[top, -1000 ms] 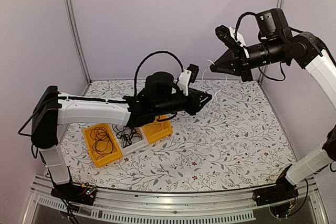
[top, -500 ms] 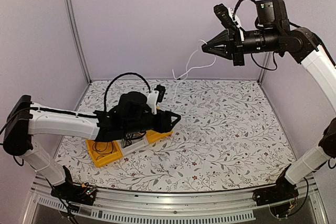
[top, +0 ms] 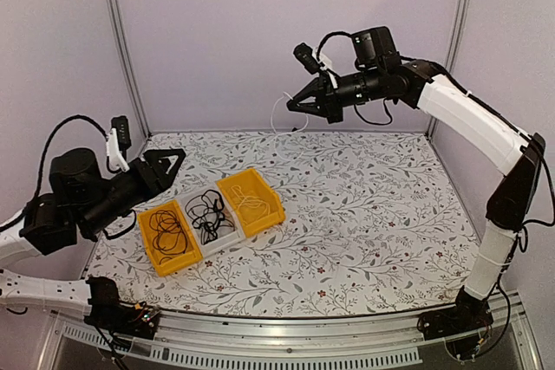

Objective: Untangle the cables

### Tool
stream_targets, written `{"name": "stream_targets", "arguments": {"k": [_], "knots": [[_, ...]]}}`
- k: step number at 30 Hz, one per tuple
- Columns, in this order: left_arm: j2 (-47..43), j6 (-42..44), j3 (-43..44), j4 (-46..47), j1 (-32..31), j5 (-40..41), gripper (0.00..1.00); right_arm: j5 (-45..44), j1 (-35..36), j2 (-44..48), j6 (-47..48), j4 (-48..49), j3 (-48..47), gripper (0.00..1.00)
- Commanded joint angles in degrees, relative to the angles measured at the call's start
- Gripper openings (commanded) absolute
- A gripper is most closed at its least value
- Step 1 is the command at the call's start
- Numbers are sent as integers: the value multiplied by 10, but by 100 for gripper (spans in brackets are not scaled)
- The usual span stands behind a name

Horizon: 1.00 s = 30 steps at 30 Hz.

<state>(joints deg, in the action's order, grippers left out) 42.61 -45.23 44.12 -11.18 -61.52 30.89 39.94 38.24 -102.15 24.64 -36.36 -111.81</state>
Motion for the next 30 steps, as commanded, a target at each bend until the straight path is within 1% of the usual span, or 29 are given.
{"name": "stream_targets", "arguments": {"k": [1, 5, 8, 12, 17, 21, 23, 27, 30], "knots": [[-87, -62, -5, -143, -11, 97, 63, 25, 4, -59, -31, 34, -37, 0], [-124, -62, 21, -203, -11, 133, 63, 28, 8, -103, -31, 40, -50, 0], [-118, -53, 53, -240, -11, 151, 64, 31, 14, -133, -33, 44, -62, 0], [-101, -49, 83, -274, -11, 152, 64, 31, 26, -164, -32, 48, -74, 0], [-88, -50, 91, -277, -11, 143, 64, 28, 40, -210, -33, 53, -82, 0], [-77, -44, 96, -271, -11, 139, 64, 8, 49, -262, -29, 59, -92, 0], [-71, -39, 99, -269, -11, 140, 64, -11, 54, -285, -23, 62, -97, 0], [-64, -27, 104, -264, -11, 140, 65, -78, 61, -334, -1, 69, -104, 0], [-62, -22, 103, -258, -11, 141, 65, -103, 64, -370, 11, 66, -112, 0]]}}
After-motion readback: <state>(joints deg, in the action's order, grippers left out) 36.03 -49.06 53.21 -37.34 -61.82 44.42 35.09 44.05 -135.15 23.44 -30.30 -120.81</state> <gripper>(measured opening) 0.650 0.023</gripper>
